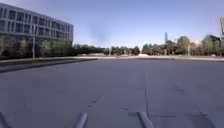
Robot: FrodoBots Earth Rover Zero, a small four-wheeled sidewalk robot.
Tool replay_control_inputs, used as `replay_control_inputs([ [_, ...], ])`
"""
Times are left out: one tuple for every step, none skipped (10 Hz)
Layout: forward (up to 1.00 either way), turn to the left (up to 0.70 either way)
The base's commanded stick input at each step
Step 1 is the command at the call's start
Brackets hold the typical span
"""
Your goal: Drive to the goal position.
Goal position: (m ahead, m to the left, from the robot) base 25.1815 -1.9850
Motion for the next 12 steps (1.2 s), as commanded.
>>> replay_control_inputs([
  [1.00,0.00],
  [1.00,0.00],
  [1.00,-0.21],
  [1.00,-0.27],
  [1.00,-0.27],
  [1.00,-0.27],
  [1.00,0.00],
  [1.00,0.00],
  [1.00,0.00],
  [1.00,0.00],
  [1.00,0.00],
  [1.00,0.00],
])
